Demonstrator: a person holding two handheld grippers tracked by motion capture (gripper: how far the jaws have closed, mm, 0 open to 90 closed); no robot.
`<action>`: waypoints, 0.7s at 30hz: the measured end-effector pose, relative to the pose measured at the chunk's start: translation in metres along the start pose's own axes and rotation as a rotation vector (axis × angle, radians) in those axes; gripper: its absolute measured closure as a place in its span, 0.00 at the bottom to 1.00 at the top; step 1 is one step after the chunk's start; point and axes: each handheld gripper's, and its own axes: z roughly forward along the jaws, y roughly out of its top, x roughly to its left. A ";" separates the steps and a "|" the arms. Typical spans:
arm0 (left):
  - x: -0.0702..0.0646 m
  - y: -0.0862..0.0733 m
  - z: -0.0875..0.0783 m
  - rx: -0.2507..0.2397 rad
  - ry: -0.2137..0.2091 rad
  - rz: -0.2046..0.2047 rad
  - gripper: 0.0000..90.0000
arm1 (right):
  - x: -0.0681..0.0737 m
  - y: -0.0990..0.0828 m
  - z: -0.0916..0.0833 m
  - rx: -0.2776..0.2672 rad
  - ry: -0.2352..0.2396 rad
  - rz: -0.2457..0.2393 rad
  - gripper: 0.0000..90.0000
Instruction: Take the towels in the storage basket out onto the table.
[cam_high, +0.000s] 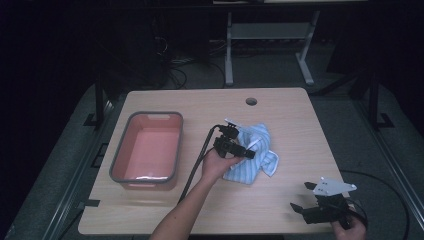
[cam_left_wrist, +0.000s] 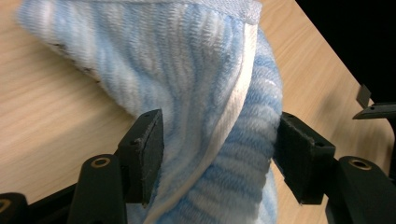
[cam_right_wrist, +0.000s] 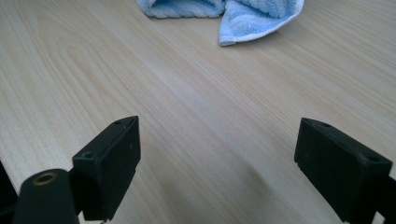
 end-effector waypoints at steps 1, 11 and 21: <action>0.000 -0.001 -0.002 0.001 0.004 0.003 0.40 | 0.000 0.000 0.000 0.000 0.000 -0.004 0.15; 0.001 -0.009 -0.023 -0.023 0.015 0.024 0.39 | 0.000 -0.001 -0.001 0.001 -0.009 -0.004 0.15; 0.006 -0.018 -0.036 -0.030 0.014 0.028 0.38 | 0.000 -0.001 -0.001 -0.003 -0.009 0.003 0.15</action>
